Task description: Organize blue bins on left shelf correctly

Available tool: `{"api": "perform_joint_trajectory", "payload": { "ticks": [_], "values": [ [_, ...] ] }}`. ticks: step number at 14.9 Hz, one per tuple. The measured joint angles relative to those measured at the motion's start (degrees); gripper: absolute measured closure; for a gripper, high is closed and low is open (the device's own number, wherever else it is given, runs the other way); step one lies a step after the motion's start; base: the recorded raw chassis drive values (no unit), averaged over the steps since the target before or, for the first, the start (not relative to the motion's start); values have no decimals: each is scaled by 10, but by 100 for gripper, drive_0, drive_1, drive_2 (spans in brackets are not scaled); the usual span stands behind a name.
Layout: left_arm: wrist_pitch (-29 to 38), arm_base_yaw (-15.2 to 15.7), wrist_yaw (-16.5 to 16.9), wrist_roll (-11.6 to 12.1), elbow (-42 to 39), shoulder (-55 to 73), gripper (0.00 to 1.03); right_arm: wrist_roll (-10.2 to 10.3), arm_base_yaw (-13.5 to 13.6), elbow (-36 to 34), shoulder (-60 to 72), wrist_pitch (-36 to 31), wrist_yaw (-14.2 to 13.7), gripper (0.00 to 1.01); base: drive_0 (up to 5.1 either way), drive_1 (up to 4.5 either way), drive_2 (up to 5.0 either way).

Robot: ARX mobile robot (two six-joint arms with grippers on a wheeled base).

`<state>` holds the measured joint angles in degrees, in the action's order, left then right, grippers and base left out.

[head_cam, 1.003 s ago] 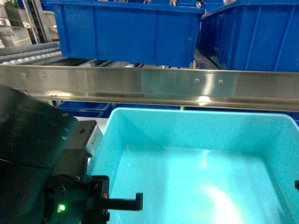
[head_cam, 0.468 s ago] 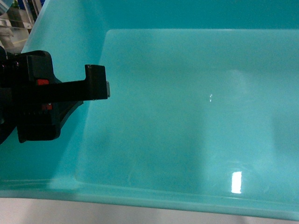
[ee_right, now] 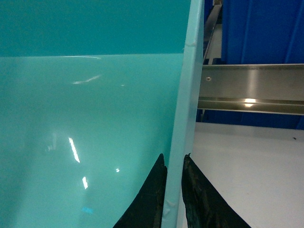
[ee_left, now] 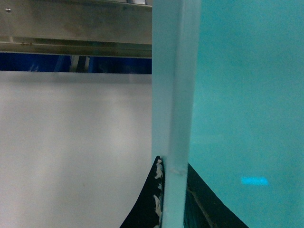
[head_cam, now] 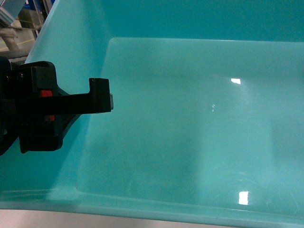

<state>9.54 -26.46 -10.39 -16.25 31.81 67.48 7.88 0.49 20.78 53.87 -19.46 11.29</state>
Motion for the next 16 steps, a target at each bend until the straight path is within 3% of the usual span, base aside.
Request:
{"api": "perform_joint_trajectory", "payload": {
  "ticks": [16],
  "values": [
    [0,0,0,0,0,0,97,0,0,0,0,-1,0,92,0,0,0]
  ]
}}
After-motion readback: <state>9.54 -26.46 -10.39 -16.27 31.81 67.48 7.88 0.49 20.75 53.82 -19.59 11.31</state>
